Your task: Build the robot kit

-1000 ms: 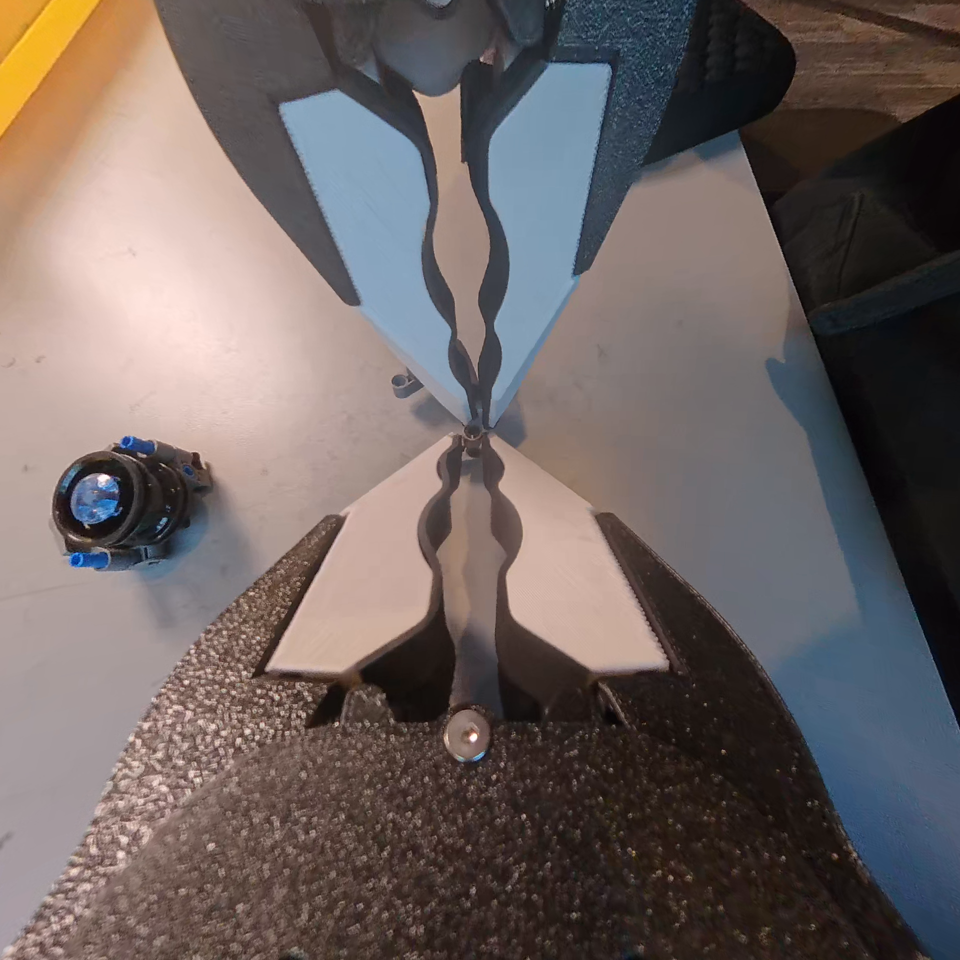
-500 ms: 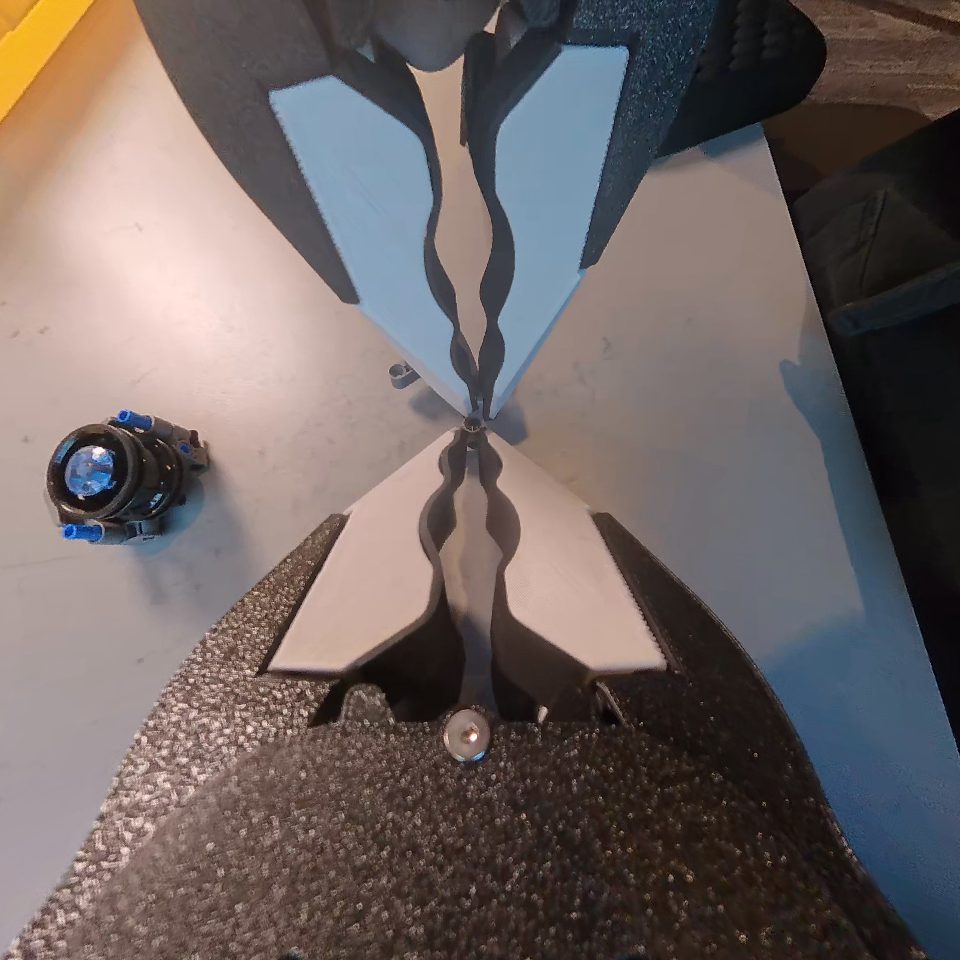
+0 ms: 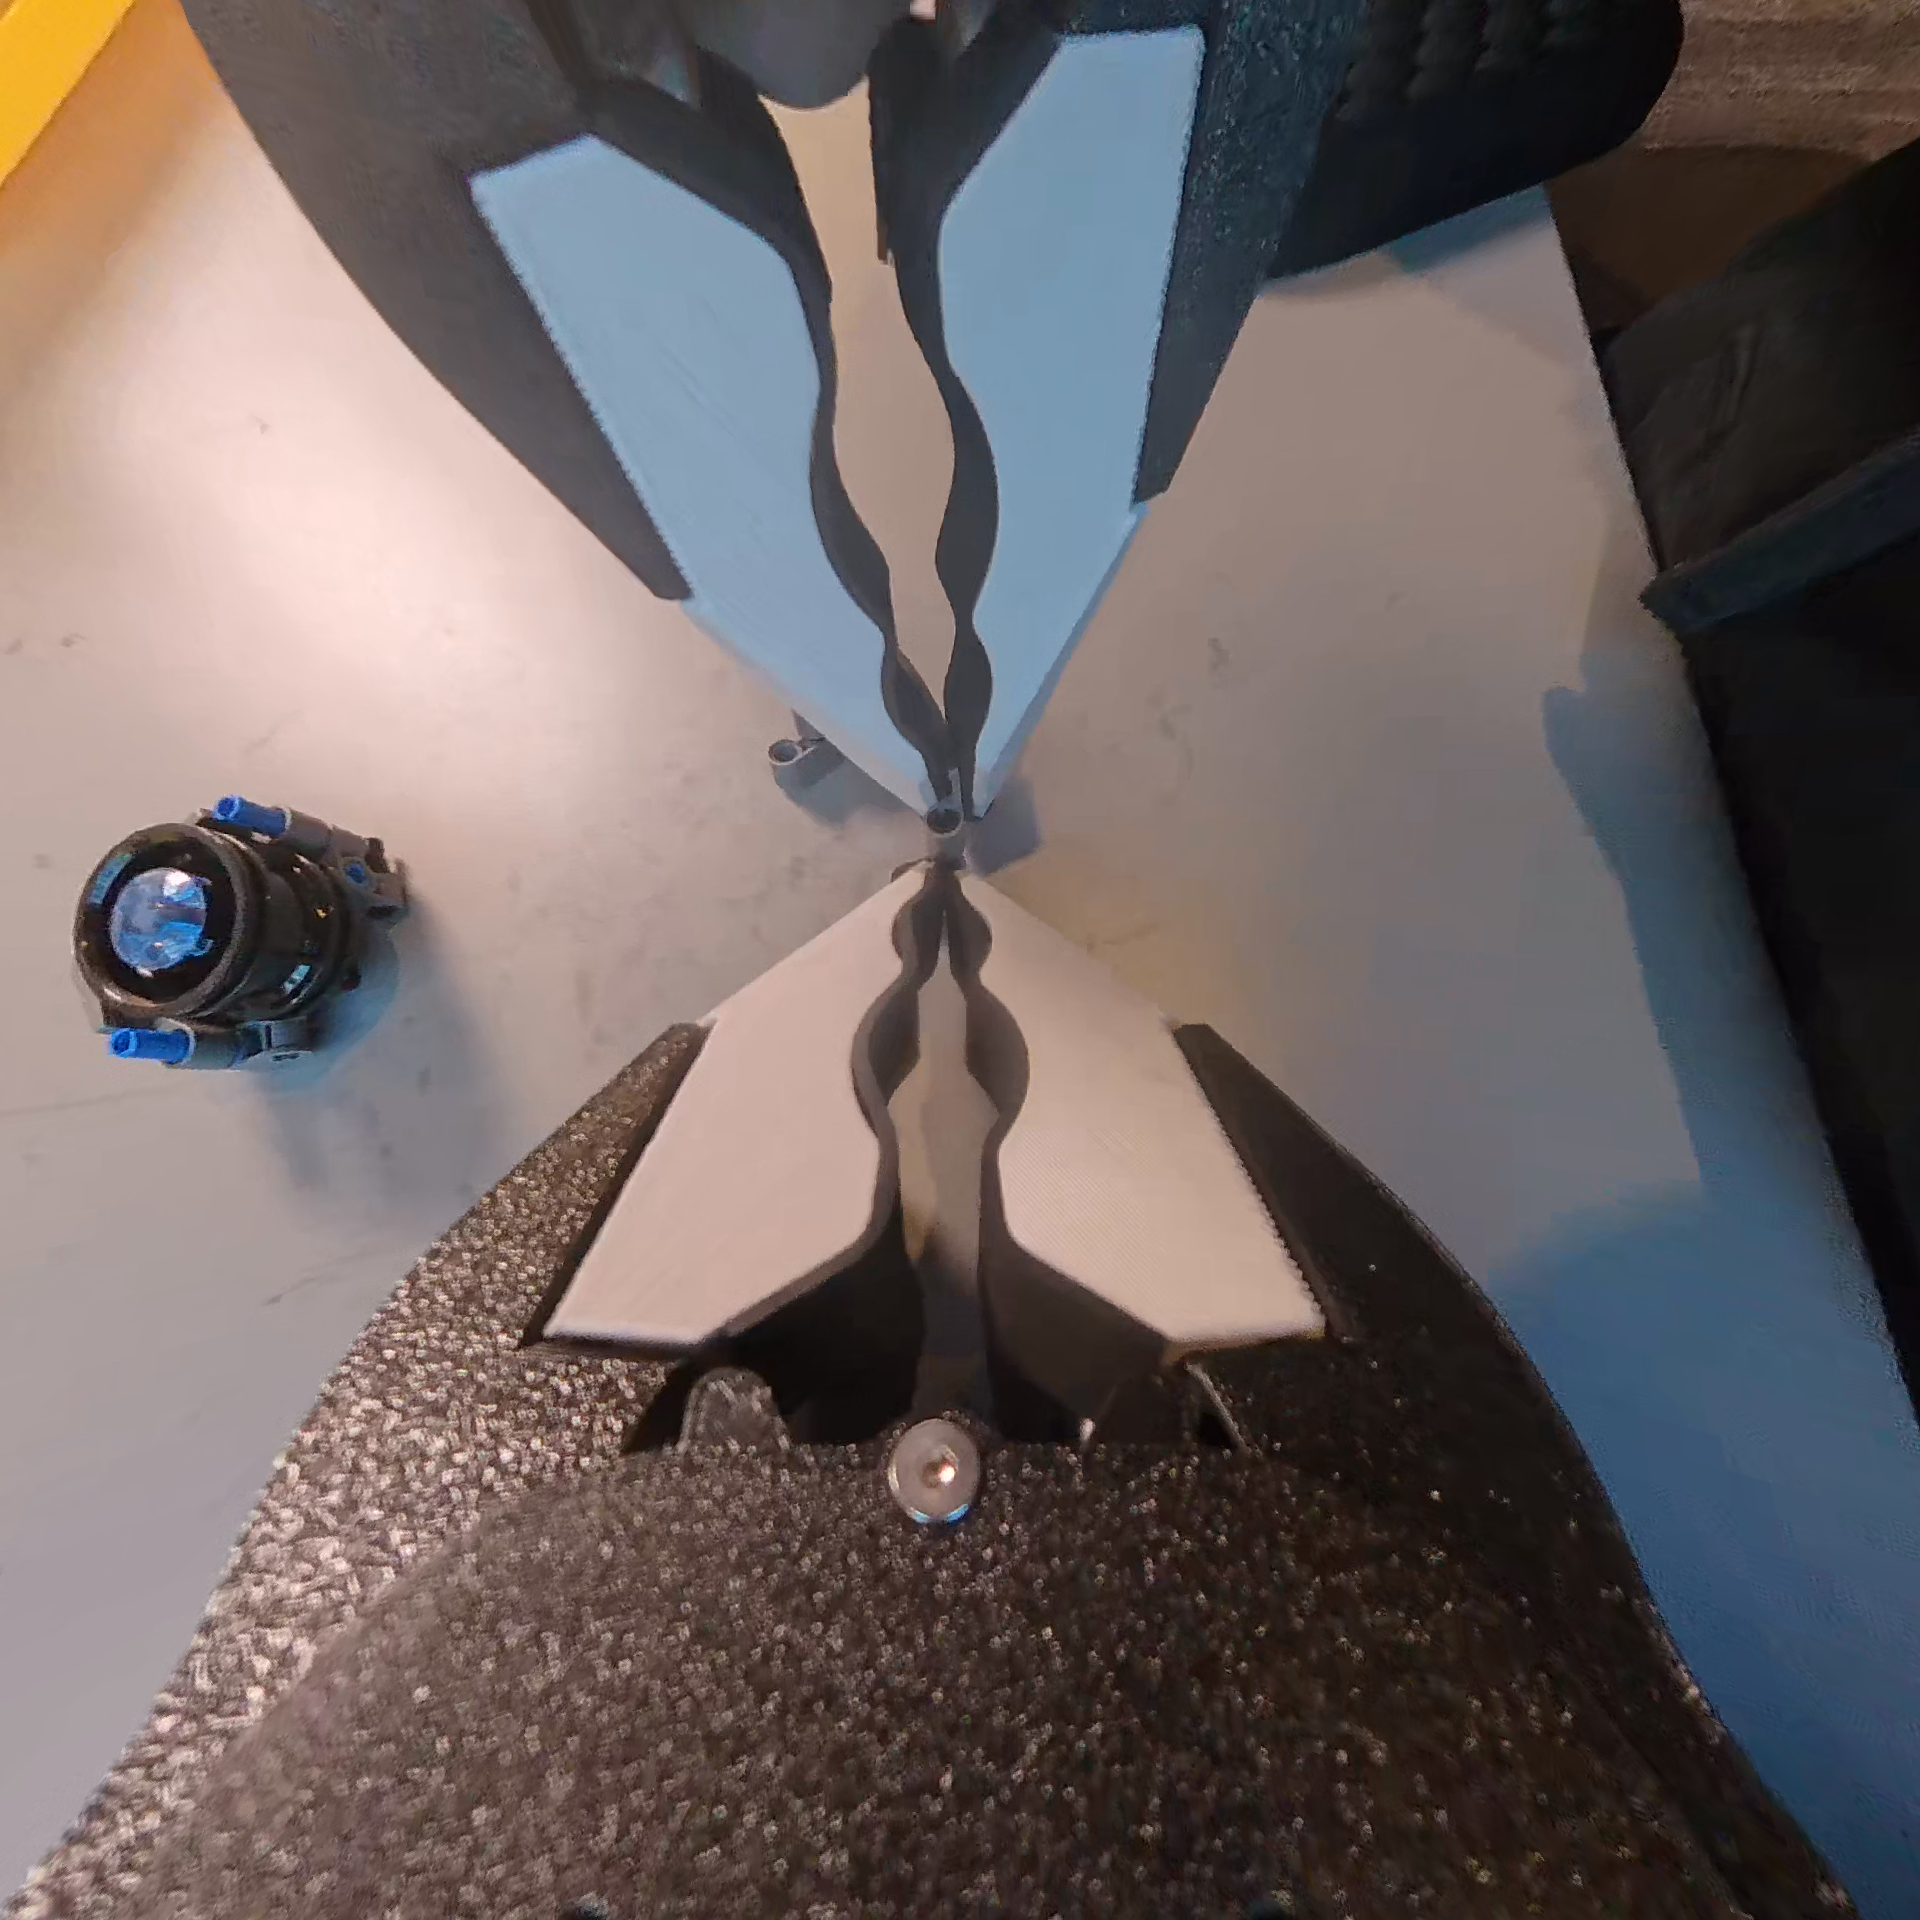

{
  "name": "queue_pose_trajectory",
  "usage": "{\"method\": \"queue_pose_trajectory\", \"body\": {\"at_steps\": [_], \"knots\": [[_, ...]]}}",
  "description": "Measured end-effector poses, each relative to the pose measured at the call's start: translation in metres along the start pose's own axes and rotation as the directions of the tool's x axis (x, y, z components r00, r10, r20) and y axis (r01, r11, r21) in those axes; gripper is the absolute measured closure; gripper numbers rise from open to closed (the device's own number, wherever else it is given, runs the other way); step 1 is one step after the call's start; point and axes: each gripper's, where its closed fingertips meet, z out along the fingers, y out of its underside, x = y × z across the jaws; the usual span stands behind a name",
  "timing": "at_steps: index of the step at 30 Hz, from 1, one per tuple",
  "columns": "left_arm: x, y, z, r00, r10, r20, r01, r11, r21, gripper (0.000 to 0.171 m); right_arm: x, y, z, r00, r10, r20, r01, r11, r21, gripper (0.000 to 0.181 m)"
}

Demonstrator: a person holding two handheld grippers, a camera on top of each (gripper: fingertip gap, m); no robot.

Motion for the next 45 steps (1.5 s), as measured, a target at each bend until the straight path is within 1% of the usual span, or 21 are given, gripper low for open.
{"method": "queue_pose_trajectory", "body": {"at_steps": [1,2,4,6,9,11,15,18,22,29,34,36,38,43,44,45], "knots": [[0.001,-0.003,-0.003,1.0,-0.018,-0.019,0.018,1.0,0.021,0.169,0.0,-0.001,0.0,1.0,0.006,0.002,-0.006,1.0,0.008,0.18],[0.001,-0.007,-0.007,0.999,-0.033,-0.026,0.034,0.998,0.049,0.162,0.0,-0.001,0.0,1.0,0.015,0.005,-0.015,1.0,0.019,0.181],[-0.002,-0.013,-0.011,0.998,-0.065,-0.019,0.067,0.993,0.094,0.16,0.001,-0.001,0.0,1.0,0.024,0.007,-0.025,0.999,0.031,0.18],[-0.002,-0.012,-0.007,0.997,-0.078,-0.017,0.079,0.993,0.084,0.156,0.001,-0.002,0.0,1.0,0.025,0.004,-0.025,0.999,0.031,0.18],[-0.002,-0.014,-0.003,0.999,-0.05,0.011,0.05,0.996,0.07,0.166,0.002,-0.002,0.0,1.0,0.019,-0.001,-0.019,1.0,0.024,0.18],[-0.003,-0.013,-0.003,0.999,-0.048,0.018,0.046,0.997,0.064,0.166,0.002,-0.002,0.0,1.0,0.018,-0.005,-0.018,1.0,0.025,0.18],[-0.004,-0.011,-0.004,0.998,0.002,0.066,-0.006,0.998,0.057,0.171,0.0,-0.004,0.0,1.0,0.02,-0.006,-0.019,0.999,0.05,0.18],[-0.001,-0.01,-0.005,0.996,0.035,0.079,-0.039,0.998,0.052,0.171,-0.002,-0.005,0.001,1.0,0.019,-0.013,-0.018,0.997,0.07,0.18],[-0.001,-0.01,-0.005,0.996,0.047,0.073,-0.051,0.997,0.061,0.171,-0.003,-0.005,0.001,1.0,0.004,-0.014,-0.003,0.999,0.052,0.18],[0.002,-0.008,-0.006,0.975,0.158,0.154,-0.168,0.984,0.053,0.171,-0.005,-0.006,0.001,1.0,-0.028,-0.005,0.028,0.999,-0.016,0.18],[0.002,-0.008,-0.006,0.941,0.265,0.211,-0.277,0.961,0.028,0.171,-0.005,-0.006,0.001,1.0,-0.026,0.004,0.026,0.999,-0.037,0.18],[0.001,-0.008,-0.006,0.932,0.289,0.22,-0.301,0.953,0.023,0.171,-0.005,-0.006,0.001,1.0,-0.024,0.014,0.024,0.999,-0.042,0.18],[0.001,-0.008,-0.006,0.935,0.284,0.214,-0.297,0.955,0.028,0.171,-0.005,-0.006,0.001,0.999,-0.028,0.017,0.028,0.999,-0.045,0.18],[0.002,-0.008,-0.006,0.941,0.265,0.21,-0.28,0.959,0.041,0.171,-0.005,-0.008,0.001,1.0,-0.017,-0.005,0.017,0.999,0.035,0.179],[0.002,-0.008,-0.006,0.94,0.268,0.212,-0.283,0.958,0.041,0.171,-0.005,-0.008,0.001,1.0,-0.009,-0.013,0.009,0.998,0.055,0.178],[0.002,-0.008,-0.007,0.939,0.269,0.212,-0.284,0.958,0.041,0.171,-0.004,-0.008,0.0,1.0,0.001,-0.026,0.001,0.997,0.078,0.173]]}}
